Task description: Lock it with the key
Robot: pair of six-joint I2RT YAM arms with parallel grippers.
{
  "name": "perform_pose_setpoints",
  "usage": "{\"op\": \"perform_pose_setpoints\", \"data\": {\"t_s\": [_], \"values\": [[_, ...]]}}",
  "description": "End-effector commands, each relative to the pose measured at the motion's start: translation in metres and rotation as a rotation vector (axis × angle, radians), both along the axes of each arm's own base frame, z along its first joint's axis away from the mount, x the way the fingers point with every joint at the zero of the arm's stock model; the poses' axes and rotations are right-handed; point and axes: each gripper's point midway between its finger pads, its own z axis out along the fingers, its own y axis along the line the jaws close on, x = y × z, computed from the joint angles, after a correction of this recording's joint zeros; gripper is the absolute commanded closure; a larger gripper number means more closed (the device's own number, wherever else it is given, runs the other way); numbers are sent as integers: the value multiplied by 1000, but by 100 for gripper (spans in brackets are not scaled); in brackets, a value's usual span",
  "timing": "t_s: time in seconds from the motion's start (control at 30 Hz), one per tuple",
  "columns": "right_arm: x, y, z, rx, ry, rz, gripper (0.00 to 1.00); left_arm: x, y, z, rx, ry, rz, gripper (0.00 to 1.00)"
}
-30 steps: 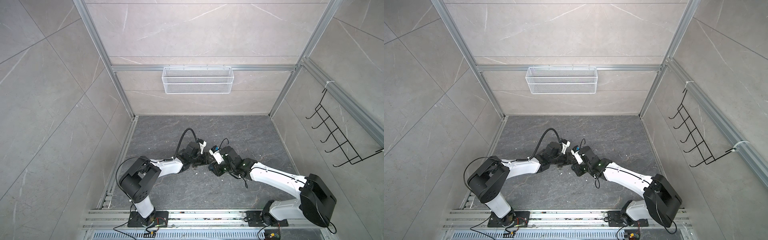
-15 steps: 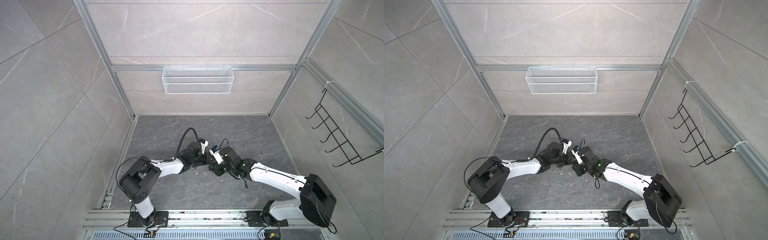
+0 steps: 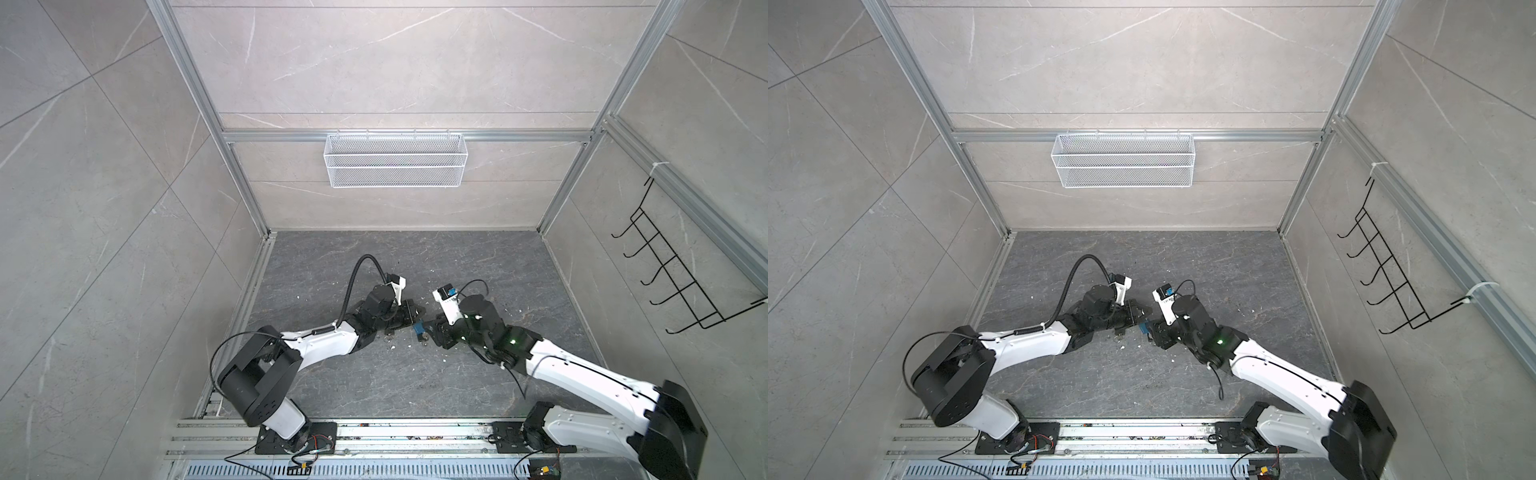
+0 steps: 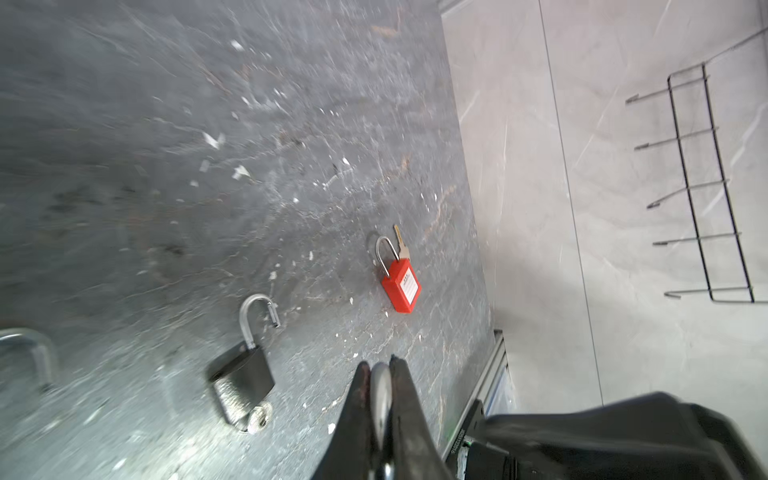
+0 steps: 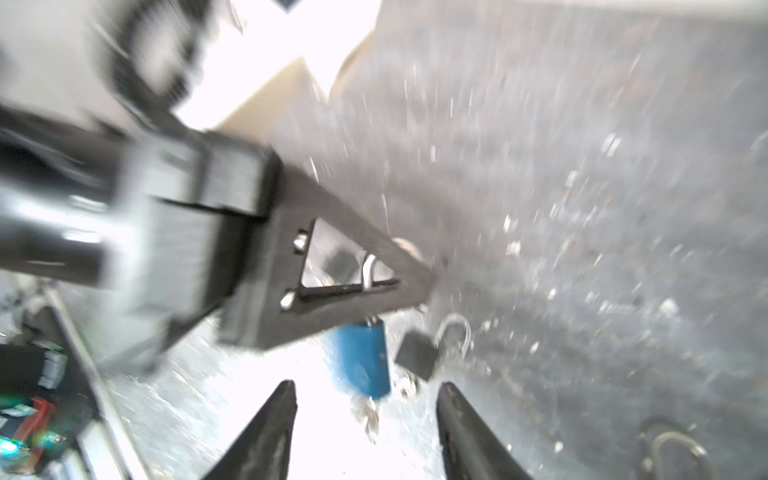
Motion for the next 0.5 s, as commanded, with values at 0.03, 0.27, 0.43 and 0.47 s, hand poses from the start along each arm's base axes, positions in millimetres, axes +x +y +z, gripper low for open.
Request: {"op": "perform_pose_setpoints", "data": {"t_s": [0.03,0.27,0.43,0.47], "values": [[-3,-15,55,101,-172,-24,38,20,16,75,-195,-119,173,100],[-3,-18,87,86,-249,3,45,25,6,120,-435,-71,188,100],[0,-13,95,50,-359,55,51,24,-5,136,-523,-40,145,100],[3,-13,95,45,-372,45,52,24,-6,139,-539,-34,141,100]]}}
